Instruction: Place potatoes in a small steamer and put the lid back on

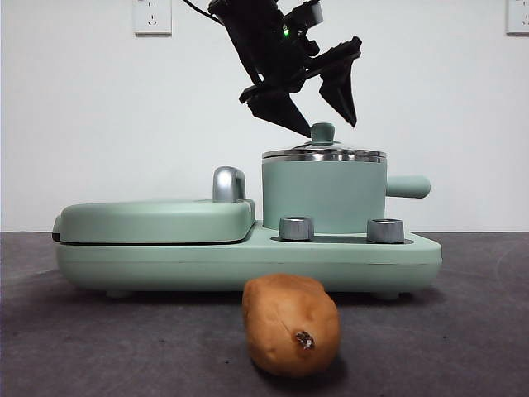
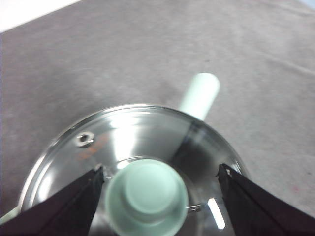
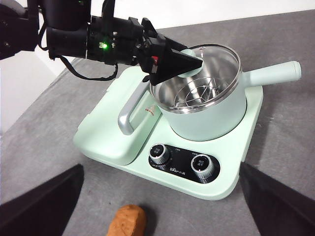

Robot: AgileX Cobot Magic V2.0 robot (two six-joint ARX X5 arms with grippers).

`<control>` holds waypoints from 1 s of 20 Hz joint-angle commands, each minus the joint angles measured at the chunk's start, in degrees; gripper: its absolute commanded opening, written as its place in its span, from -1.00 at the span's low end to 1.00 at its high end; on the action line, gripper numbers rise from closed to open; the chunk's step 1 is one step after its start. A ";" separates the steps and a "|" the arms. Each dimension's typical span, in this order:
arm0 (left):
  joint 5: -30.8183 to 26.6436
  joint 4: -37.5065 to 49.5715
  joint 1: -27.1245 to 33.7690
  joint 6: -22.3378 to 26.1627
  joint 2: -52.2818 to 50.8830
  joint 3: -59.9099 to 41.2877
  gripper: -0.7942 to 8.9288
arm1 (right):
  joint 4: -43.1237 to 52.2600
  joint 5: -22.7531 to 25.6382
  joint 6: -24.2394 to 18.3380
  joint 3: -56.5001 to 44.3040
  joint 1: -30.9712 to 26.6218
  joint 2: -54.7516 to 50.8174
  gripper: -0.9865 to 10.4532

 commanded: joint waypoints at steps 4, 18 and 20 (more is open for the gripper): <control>-0.33 -0.83 -0.57 0.61 1.27 1.81 -0.22 | 0.24 -0.15 -0.28 0.87 0.02 0.20 0.06; -0.31 -1.18 -0.59 0.61 1.38 1.81 -0.75 | 0.09 -0.15 -0.28 0.87 0.02 0.20 0.06; -0.31 -1.31 -0.57 0.57 1.20 2.16 -0.80 | 0.09 -0.15 -0.28 0.87 0.02 0.20 0.06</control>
